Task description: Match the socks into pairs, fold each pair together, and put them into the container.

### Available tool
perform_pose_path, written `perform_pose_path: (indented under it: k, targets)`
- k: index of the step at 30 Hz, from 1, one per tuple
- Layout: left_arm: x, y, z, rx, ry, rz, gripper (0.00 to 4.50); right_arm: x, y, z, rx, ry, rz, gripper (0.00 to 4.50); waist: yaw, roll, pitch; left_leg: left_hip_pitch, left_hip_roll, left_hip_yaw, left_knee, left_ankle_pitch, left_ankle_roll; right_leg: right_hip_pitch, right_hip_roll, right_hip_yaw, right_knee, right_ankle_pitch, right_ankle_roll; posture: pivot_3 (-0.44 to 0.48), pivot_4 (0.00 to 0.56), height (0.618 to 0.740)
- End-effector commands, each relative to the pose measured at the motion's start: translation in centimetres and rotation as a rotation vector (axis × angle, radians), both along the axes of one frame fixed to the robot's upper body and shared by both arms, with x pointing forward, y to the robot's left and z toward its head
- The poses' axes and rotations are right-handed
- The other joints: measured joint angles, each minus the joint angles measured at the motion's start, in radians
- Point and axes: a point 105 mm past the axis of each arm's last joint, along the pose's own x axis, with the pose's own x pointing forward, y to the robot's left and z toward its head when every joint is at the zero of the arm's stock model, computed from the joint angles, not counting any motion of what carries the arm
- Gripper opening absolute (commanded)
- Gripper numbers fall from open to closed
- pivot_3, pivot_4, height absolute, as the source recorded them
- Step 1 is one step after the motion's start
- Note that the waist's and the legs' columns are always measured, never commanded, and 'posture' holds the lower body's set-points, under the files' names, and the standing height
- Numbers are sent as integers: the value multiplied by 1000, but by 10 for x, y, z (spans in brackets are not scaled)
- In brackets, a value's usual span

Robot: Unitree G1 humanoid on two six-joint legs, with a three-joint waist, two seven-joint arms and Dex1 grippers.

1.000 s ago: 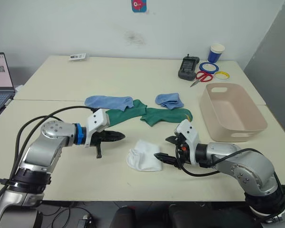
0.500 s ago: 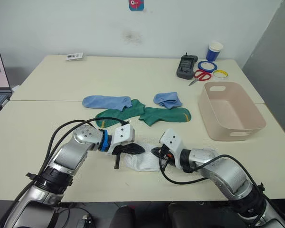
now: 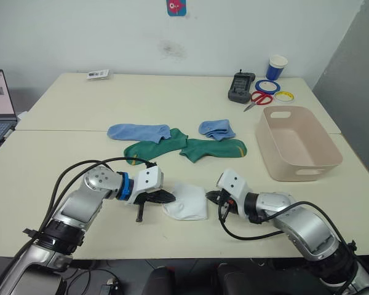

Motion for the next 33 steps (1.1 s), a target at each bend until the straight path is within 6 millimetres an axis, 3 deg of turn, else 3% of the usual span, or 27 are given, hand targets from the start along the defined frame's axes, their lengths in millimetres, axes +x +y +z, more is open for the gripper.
perform_pose_path:
  k: [1, 5, 12, 18, 22, 26, 33]
  targets:
    - [-6, -15, 42, -59, -57, -88, 0, -12, 11, 34, 91, -83, 99, 31, 0, 0, 0, 0, 0, 0, 0, 0, 0, 0, 1, 0, 0, 0, 0, 0, 150, 732]
    - [-19, -29, 54, -59, -31, -174, 0, -17, 22, 30, 87, -68, 152, 31, -2, 0, 0, 0, 0, 0, 0, 0, 0, 0, 1, 1, 0, 0, 0, 0, 150, 732]
    - [-20, -15, 13, 51, -4, -132, 0, -13, 35, 1, 21, -24, 169, 31, -2, 0, 0, 2, 0, 0, 0, 0, 0, 0, 2, 1, 2, -1, -1, 0, 150, 732]
    - [-6, -2, -13, 66, -10, -9, 0, -16, 22, -23, -69, 12, 144, 31, 2, 0, 0, 1, 0, 1, 1, 0, 0, 0, 1, 1, 2, -1, -1, 0, 150, 732]
    - [-6, 9, -21, 83, 3, 23, 0, -19, 8, -28, -92, 22, 112, 31, 2, 0, -1, 1, 0, 1, 1, 0, 0, 1, 0, 1, 2, -1, -1, 0, 150, 732]
    - [-5, 5, -11, -36, 1, 55, 0, -22, -10, -29, -113, 15, 75, 31, 2, 0, -2, 2, 0, 1, 1, 0, 0, 1, 0, 1, 2, -1, -1, 0, 150, 732]
    - [-6, -9, 22, -107, 9, 24, 0, -24, -21, -7, 20, 75, -35, 31, 2, 0, -1, 1, 0, 0, 2, 0, 0, 1, 0, 0, 2, -1, -1, 0, 150, 732]
